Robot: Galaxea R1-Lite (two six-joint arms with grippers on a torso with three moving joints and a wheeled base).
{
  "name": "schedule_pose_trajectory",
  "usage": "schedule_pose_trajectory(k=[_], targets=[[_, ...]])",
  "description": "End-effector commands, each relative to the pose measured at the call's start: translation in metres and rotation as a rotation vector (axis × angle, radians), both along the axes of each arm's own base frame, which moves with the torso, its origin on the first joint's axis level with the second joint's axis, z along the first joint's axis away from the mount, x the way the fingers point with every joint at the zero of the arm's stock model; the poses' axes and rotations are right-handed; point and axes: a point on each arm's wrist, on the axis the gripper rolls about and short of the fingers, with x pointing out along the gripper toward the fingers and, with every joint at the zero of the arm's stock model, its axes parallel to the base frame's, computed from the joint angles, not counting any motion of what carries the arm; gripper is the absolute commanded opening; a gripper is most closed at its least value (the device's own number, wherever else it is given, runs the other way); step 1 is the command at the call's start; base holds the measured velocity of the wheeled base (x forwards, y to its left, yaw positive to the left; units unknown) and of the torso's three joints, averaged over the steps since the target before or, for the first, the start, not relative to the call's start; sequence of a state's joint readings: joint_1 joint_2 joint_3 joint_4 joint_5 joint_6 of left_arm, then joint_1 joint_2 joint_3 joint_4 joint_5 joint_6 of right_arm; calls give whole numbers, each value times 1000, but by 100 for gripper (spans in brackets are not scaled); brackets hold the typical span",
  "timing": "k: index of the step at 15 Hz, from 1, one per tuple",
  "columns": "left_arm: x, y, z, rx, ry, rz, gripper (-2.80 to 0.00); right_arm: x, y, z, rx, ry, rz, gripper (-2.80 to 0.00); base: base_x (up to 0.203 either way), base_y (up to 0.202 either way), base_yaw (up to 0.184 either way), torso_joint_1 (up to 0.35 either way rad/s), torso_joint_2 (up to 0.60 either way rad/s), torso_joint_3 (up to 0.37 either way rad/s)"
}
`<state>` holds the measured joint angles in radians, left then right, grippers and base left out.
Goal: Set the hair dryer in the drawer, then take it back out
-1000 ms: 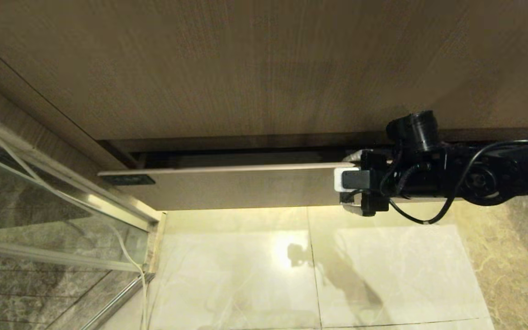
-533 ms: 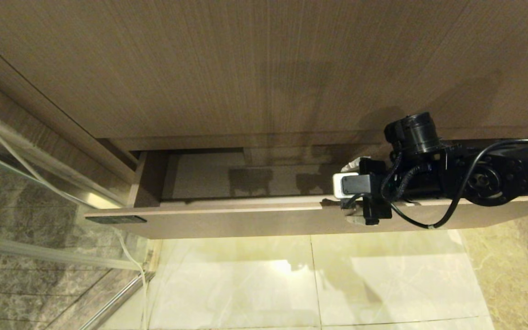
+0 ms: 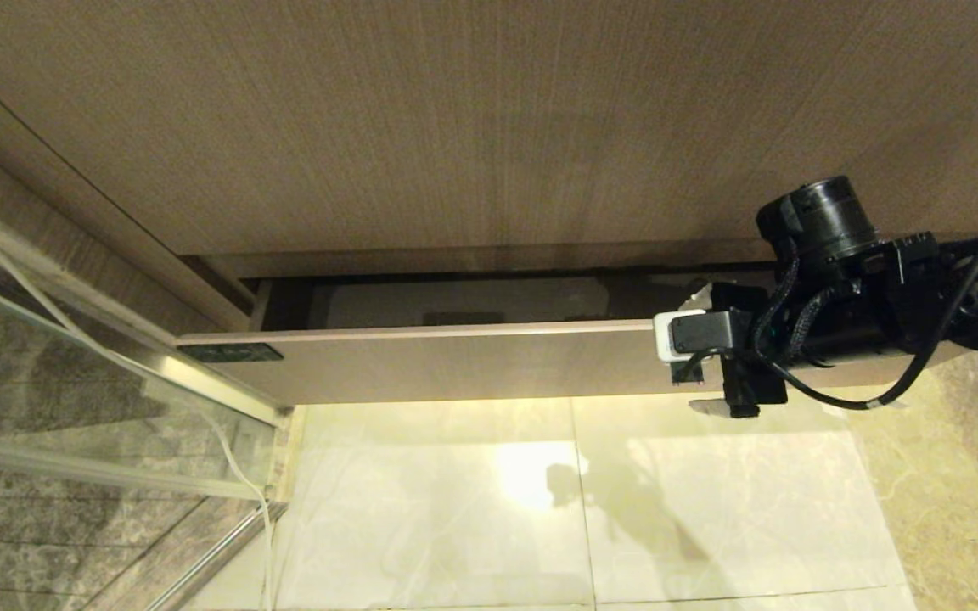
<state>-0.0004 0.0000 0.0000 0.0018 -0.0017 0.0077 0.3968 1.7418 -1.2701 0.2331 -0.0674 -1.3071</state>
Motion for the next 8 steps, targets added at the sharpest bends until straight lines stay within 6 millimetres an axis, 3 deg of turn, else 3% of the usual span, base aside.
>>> schedule_pose_trajectory(k=[1,8], targets=[[0,0,0,-1,0,1,0,-9,-4,15,-4,-24,-8,0,0,0,0,0,0,0],[0,0,0,0,0,1,0,-14,-8,23,-48,-13,-76,0,0,0,0,0,0,0]])
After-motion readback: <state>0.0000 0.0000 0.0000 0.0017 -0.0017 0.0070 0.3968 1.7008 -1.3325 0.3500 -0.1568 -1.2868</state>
